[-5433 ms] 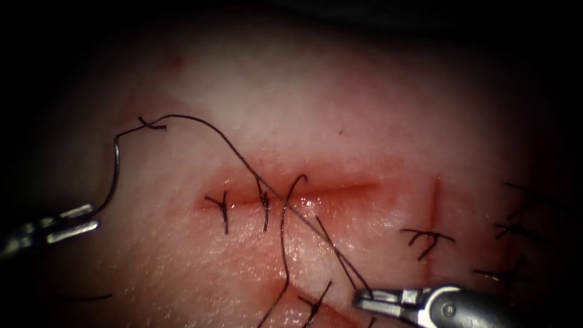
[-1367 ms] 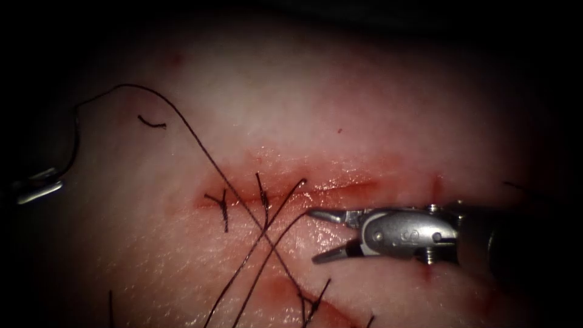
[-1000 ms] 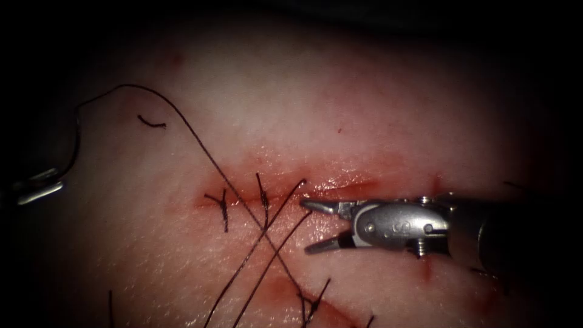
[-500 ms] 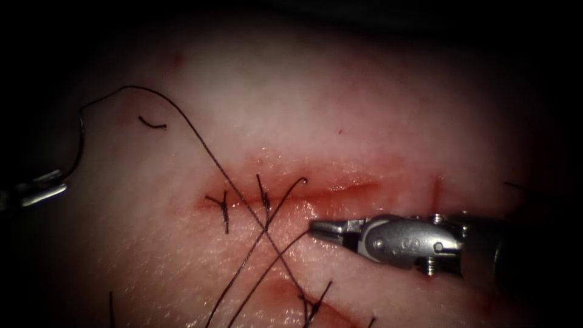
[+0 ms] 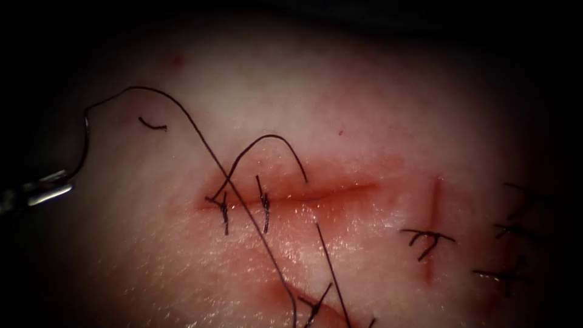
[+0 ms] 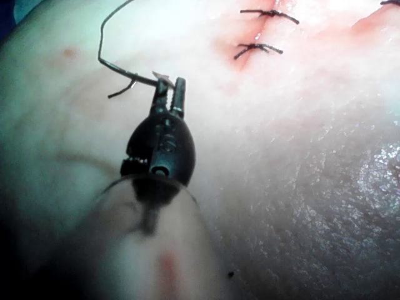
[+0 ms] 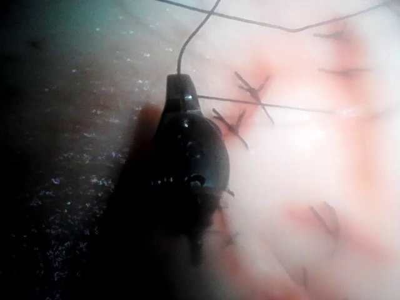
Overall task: Wound Closure
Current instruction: With the right tool, pull the suture through until only a short tail is left.
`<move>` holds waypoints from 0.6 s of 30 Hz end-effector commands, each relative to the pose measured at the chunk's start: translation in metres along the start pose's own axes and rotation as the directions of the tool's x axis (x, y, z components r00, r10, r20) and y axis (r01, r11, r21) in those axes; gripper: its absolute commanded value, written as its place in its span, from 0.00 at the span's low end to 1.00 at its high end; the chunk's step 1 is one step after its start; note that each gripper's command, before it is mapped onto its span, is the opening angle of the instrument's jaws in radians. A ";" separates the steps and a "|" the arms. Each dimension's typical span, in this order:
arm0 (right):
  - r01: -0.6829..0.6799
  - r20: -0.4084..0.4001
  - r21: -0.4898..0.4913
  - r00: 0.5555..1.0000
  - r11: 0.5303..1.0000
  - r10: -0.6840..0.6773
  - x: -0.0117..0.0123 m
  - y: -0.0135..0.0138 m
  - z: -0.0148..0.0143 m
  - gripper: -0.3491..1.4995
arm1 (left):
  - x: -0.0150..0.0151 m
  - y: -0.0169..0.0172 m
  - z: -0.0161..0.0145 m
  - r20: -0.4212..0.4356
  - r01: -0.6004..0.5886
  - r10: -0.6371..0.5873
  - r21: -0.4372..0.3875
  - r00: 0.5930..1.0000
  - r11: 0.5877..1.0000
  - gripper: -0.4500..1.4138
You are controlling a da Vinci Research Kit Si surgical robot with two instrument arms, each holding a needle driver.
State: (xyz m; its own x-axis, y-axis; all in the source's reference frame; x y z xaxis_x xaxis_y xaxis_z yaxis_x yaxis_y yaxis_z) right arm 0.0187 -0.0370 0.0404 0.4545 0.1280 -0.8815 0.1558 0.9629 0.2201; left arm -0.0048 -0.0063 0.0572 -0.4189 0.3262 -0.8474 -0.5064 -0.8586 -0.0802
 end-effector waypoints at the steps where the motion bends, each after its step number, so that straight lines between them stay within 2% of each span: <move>1: 0.002 -0.002 0.024 1.000 1.000 -0.002 0.0005 -0.0003 0.0007 0.00 | -0.0002 -0.0001 0.0007 -0.002 -0.001 0.001 0.000 1.000 1.000 0.00; 2: 0.000 -0.009 0.034 1.000 0.999 0.000 0.0006 -0.0001 0.0006 0.00 | -0.0002 -0.0001 0.0007 -0.002 -0.001 0.001 0.000 1.000 1.000 0.00; 3: -0.003 -0.014 0.036 1.000 0.999 0.004 0.0007 0.0003 0.0004 0.06 | -0.0002 -0.0001 0.0007 -0.002 -0.001 0.001 0.000 1.000 1.000 0.00; 4: -0.008 -0.023 0.032 1.000 0.999 0.009 0.0007 0.0009 0.0003 0.34 | -0.0002 -0.0001 0.0006 -0.002 -0.001 0.001 -0.001 1.000 1.000 0.00; 5: -0.015 -0.041 0.025 0.999 1.000 0.016 0.0005 0.0019 0.0000 0.49 | -0.0002 -0.0002 0.0005 -0.002 -0.002 0.002 -0.002 1.000 1.000 0.00; 7: -0.001 -0.099 -0.006 0.995 1.000 0.000 0.0001 0.0042 -0.0005 0.73 | -0.0004 -0.0004 0.0003 -0.003 -0.002 0.002 -0.005 1.000 1.000 0.00; 11: 0.071 -0.190 -0.099 0.978 0.993 -0.089 -0.0013 0.0088 -0.0014 0.91 | -0.0007 -0.0009 -0.0004 -0.001 -0.004 0.004 -0.009 1.000 1.000 0.00; 12: 0.074 -0.187 -0.173 0.977 0.982 -0.107 -0.0020 0.0111 -0.0020 0.94 | -0.0008 -0.0012 -0.0009 0.002 -0.005 0.005 -0.008 1.000 1.000 0.00; 18: 0.089 -0.173 -0.237 0.976 0.967 -0.132 -0.0046 0.0163 -0.0027 0.95 | -0.0013 -0.0028 -0.0042 0.022 -0.004 0.004 0.019 1.000 1.000 0.00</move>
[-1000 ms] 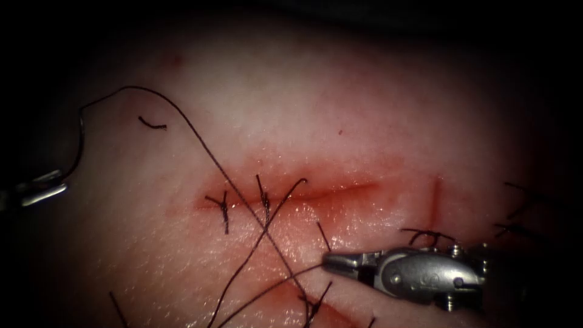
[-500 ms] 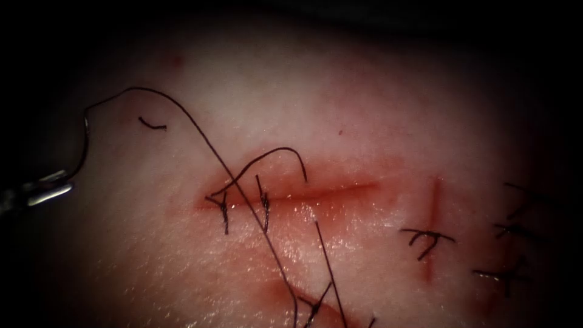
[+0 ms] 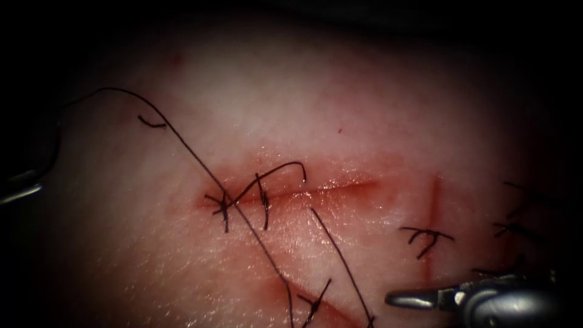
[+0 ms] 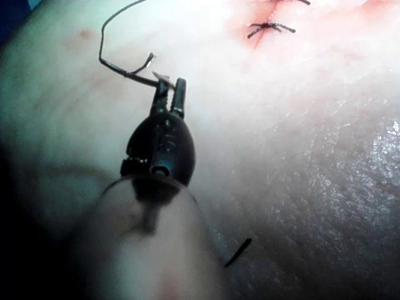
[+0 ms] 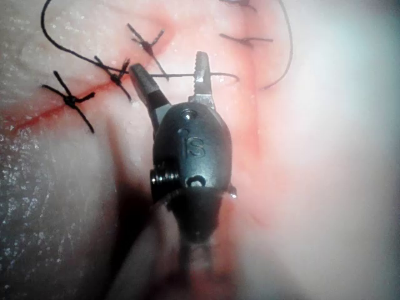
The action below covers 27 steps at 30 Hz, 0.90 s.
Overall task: Wound Closure
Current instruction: With the right tool, pull the suture through until only a short tail is left.
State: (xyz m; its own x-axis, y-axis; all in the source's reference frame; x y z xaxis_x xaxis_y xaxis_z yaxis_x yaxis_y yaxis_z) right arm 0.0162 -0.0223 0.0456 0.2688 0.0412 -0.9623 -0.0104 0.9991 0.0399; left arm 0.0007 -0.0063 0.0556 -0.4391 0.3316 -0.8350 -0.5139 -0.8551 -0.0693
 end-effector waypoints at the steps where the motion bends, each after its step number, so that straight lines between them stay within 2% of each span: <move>1: 0.009 0.013 -0.019 1.000 1.000 -0.009 -0.0023 0.0023 0.0014 0.94 | -0.0005 -0.0004 0.0000 0.004 -0.001 0.001 0.011 1.000 1.000 0.00; 9: 0.057 0.026 -0.087 0.998 0.995 -0.055 -0.0099 0.0066 0.0060 0.89 | -0.0005 0.0002 0.0015 0.004 0.000 0.000 0.022 1.000 1.000 0.00; 15: 0.115 0.040 -0.116 0.993 0.987 -0.111 -0.0131 0.0057 0.0090 0.86 | -0.0004 0.0004 0.0017 -0.001 0.001 -0.001 0.019 1.000 1.000 0.00; 20: 0.130 0.047 -0.131 0.991 0.983 -0.125 -0.0130 0.0044 0.0118 0.83 | -0.0004 0.0005 0.0017 -0.001 0.001 -0.001 0.020 1.000 1.000 0.00; 22: 0.127 0.048 -0.134 0.991 0.983 -0.121 -0.0125 0.0045 0.0123 0.77 | -0.0004 0.0005 0.0018 -0.001 0.001 -0.001 0.020 1.000 1.000 0.00; 27: 0.126 0.052 -0.139 0.991 0.982 -0.120 -0.0123 0.0046 0.0131 0.73 | -0.0004 0.0005 0.0018 -0.001 0.001 -0.001 0.020 1.000 1.000 0.00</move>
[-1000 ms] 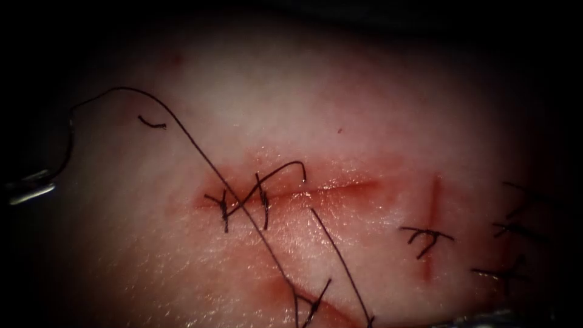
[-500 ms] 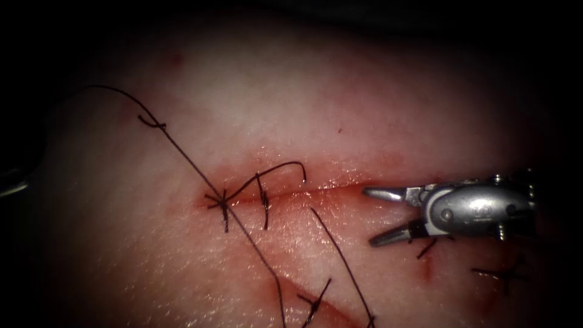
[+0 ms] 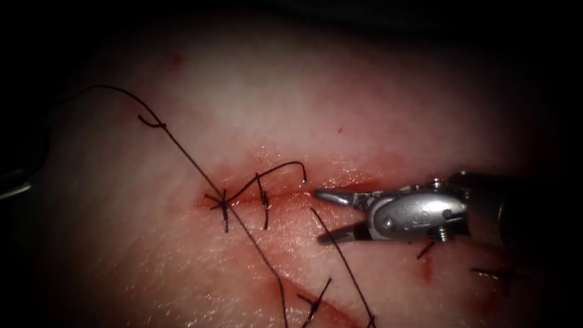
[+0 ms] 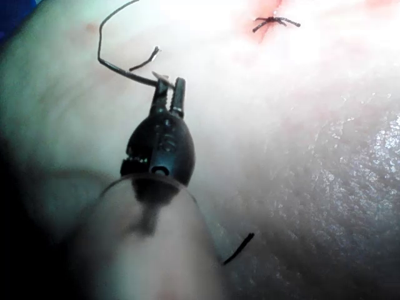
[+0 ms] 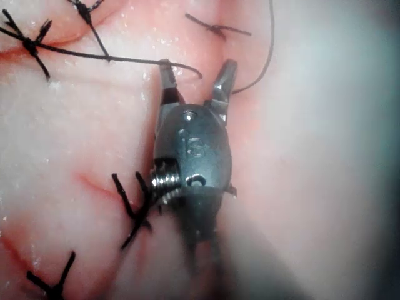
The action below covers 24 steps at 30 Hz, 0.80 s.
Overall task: Wound Closure
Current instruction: With the right tool, pull the suture through until only a short tail is left.
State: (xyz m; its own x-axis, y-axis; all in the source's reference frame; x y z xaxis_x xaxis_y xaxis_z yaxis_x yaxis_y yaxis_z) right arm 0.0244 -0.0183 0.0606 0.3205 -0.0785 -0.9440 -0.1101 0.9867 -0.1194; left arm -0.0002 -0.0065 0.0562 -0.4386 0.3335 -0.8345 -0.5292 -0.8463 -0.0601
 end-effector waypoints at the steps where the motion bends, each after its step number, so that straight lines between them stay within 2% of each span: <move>1: 0.000 -0.003 -0.001 1.000 1.000 0.000 -0.0001 -0.0002 0.0014 0.71 | -0.0003 -0.0001 0.0008 -0.001 -0.001 0.001 0.001 1.000 1.000 0.00; 3: 0.001 -0.003 -0.002 1.000 1.000 -0.001 0.0000 -0.0003 0.0016 0.69 | -0.0003 -0.0001 0.0008 -0.001 -0.001 0.001 0.001 1.000 1.000 0.00; 4: 0.007 -0.003 -0.002 1.000 1.000 -0.007 0.0000 -0.0003 0.0016 0.64 | -0.0003 -0.0001 0.0008 -0.001 -0.001 0.001 0.001 1.000 1.000 0.00; 5: -0.004 -0.004 -0.001 1.000 1.000 0.004 0.0000 -0.0004 0.0016 0.46 | -0.0003 0.0000 0.0008 -0.001 -0.001 0.001 0.001 1.000 1.000 0.00; 6: -0.027 -0.007 0.002 1.000 1.000 0.027 0.0000 -0.0005 0.0014 0.18 | -0.0003 0.0000 0.0008 -0.001 -0.001 0.001 0.001 1.000 1.000 0.00; 7: -0.050 0.014 0.005 0.999 0.999 0.050 -0.0001 -0.0006 0.0012 0.00 | -0.0003 0.0000 0.0008 -0.001 -0.001 0.001 0.001 1.000 1.000 0.00; 8: -0.084 0.058 -0.020 0.995 0.996 0.085 -0.0001 -0.0006 0.0010 0.00 | -0.0003 0.0000 0.0008 -0.003 0.000 0.000 0.003 1.000 1.000 0.00; 13: -0.104 0.066 -0.038 0.992 0.994 0.106 0.0004 -0.0015 -0.0003 0.00 | -0.0003 -0.0001 0.0009 -0.006 0.000 0.000 0.000 1.000 1.000 0.00; 18: -0.092 0.080 0.001 0.993 0.996 0.091 0.0026 -0.0042 -0.0025 0.00 | -0.0005 0.0000 0.0013 -0.002 0.003 -0.003 -0.001 1.000 1.000 0.00; 24: -0.088 0.096 0.035 0.992 0.995 0.085 0.0043 -0.0060 -0.0041 0.00 | -0.0009 -0.0001 0.0016 0.002 0.003 -0.003 -0.005 1.000 1.000 0.00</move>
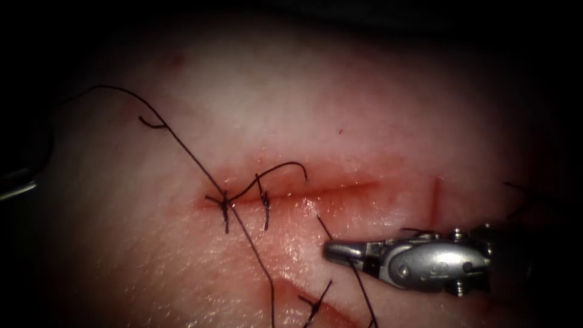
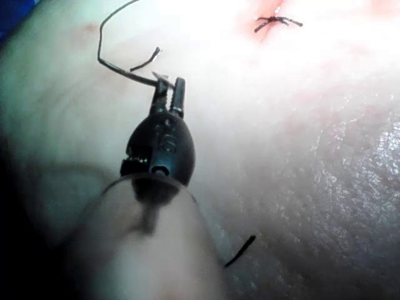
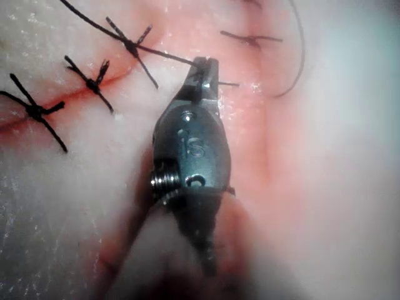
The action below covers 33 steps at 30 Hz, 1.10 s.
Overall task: Wound Closure
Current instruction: With the right tool, pull the suture through until only a short tail is left, then set down the needle with the left hand.
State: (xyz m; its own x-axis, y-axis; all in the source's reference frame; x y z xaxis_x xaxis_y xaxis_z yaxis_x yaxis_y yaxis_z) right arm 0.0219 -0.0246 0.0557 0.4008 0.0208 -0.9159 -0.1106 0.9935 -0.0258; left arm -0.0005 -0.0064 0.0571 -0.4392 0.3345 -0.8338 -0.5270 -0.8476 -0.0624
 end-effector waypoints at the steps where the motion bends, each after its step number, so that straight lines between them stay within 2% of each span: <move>1: 0.002 -0.003 0.007 1.000 1.000 -0.002 0.0002 -0.0009 0.0004 0.00 | -0.0004 -0.0001 0.0009 0.000 0.003 -0.003 -0.002 1.000 1.000 0.00; 13: 0.012 0.010 0.040 1.000 0.999 -0.012 0.0033 -0.0036 -0.0020 0.00 | -0.0017 -0.0011 0.0002 0.033 -0.008 0.007 0.008 0.999 1.000 0.00; 17: 0.015 -0.004 0.062 1.000 0.998 -0.015 0.0037 -0.0042 -0.0024 0.00 | -0.0023 -0.0022 -0.0019 0.051 -0.009 0.008 0.018 0.999 1.000 0.00; 18: 0.015 -0.011 0.068 1.000 0.998 -0.014 0.0034 -0.0039 -0.0020 0.43 | -0.0022 -0.0021 -0.0020 0.054 -0.009 0.008 0.022 0.998 1.000 0.00; 19: 0.013 -0.011 0.064 1.000 0.998 -0.012 0.0032 -0.0037 -0.0019 0.52 | -0.0021 -0.0020 -0.0019 0.057 -0.009 0.008 0.026 0.998 1.000 0.00; 21: 0.009 -0.008 0.061 1.000 0.998 -0.008 0.0028 -0.0032 -0.0017 0.61 | -0.0020 -0.0017 -0.0014 0.052 -0.008 0.006 0.023 0.999 1.000 0.00; 22: 0.003 0.000 0.047 1.000 0.999 -0.003 0.0021 -0.0025 -0.0017 0.74 | -0.0022 -0.0015 -0.0008 0.041 -0.003 0.002 0.013 0.999 1.000 0.00; 25: -0.007 -0.012 0.012 1.000 1.000 0.007 0.0010 -0.0014 -0.0022 0.93 | -0.0032 -0.0015 -0.0001 0.054 0.007 -0.006 -0.003 0.999 1.000 0.00; 33: -0.031 -0.002 0.023 1.000 0.999 0.031 -0.0012 0.0013 -0.0052 0.99 | -0.0072 -0.0031 0.0022 0.054 0.011 -0.010 -0.034 0.999 0.999 0.00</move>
State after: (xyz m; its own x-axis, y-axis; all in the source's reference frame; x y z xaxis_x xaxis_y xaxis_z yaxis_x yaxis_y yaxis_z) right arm 0.0159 -0.0239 0.0541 0.3963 0.0524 -0.9166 -0.1033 0.9946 0.0122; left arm 0.0034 -0.0054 0.0642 -0.4773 0.3660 -0.7989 -0.5103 -0.8556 -0.0871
